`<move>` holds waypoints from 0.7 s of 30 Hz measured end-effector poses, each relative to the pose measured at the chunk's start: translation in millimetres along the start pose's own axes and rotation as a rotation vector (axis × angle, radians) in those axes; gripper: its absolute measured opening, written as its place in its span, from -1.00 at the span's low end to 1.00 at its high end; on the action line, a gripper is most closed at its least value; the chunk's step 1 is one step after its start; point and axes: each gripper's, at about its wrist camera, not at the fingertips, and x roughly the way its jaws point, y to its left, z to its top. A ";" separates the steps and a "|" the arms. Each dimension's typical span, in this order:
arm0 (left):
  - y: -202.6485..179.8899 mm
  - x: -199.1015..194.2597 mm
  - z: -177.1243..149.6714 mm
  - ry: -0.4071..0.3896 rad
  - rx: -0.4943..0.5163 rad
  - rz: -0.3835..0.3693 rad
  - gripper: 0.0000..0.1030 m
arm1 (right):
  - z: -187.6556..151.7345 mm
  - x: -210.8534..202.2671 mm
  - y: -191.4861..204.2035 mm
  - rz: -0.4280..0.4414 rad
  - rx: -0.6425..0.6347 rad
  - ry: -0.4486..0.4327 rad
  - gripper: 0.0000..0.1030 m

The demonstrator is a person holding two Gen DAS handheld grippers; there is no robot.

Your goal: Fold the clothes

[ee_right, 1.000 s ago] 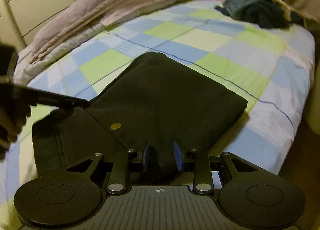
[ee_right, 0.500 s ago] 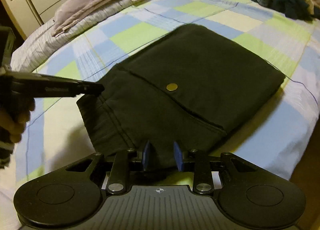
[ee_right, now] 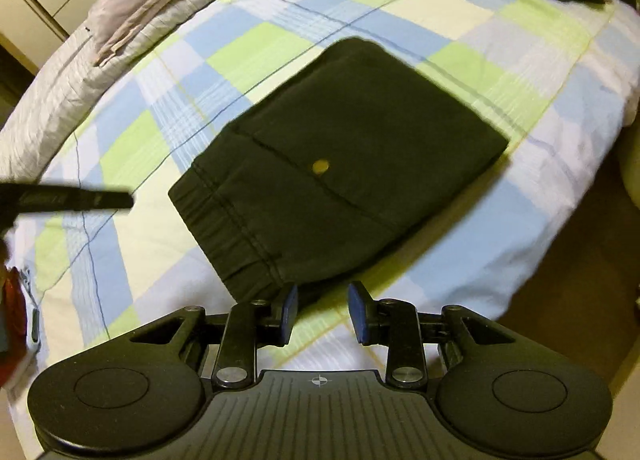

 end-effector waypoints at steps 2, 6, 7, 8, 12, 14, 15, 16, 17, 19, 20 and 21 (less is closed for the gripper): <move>-8.4 -17.6 -5.5 0.018 -0.035 0.010 -0.63 | 6.4 -15.4 6.0 -0.006 -0.038 -0.008 -0.16; -29.8 -39.4 -9.9 0.026 -0.058 0.060 -0.47 | 16.5 -37.0 14.4 0.005 -0.127 -0.006 0.36; -35.1 -44.1 -10.7 0.027 -0.065 0.074 -0.46 | 18.4 -40.5 14.6 0.012 -0.148 0.007 0.36; -40.2 -48.7 -11.8 0.021 -0.080 0.089 -0.46 | 20.4 -43.9 14.8 0.019 -0.169 0.021 0.36; -61.4 -68.8 -17.6 -0.018 -0.163 0.163 -0.44 | 25.4 -46.4 4.7 0.036 -0.224 0.076 0.36; -71.7 -79.1 -20.6 -0.040 -0.213 0.201 -0.43 | 30.4 -50.5 -6.3 0.054 -0.246 0.091 0.36; -76.8 -84.2 -21.9 -0.050 -0.235 0.217 -0.42 | 33.2 -55.2 -11.2 0.062 -0.265 0.083 0.36; -83.1 -88.9 -22.7 -0.063 -0.251 0.231 -0.40 | 36.0 -60.1 -16.1 0.070 -0.284 0.075 0.36; -89.4 -93.5 -23.5 -0.076 -0.268 0.245 -0.39 | 38.7 -64.9 -21.0 0.077 -0.303 0.066 0.36; -102.7 -102.6 -25.3 -0.106 -0.304 0.272 -0.36 | 46.1 -72.7 -28.9 0.086 -0.340 0.042 0.36; -108.7 -106.9 -26.6 -0.118 -0.318 0.277 -0.36 | 49.6 -76.1 -32.6 0.090 -0.356 0.030 0.36; -114.6 -111.2 -28.0 -0.130 -0.333 0.283 -0.36 | 53.2 -79.5 -36.3 0.093 -0.372 0.018 0.36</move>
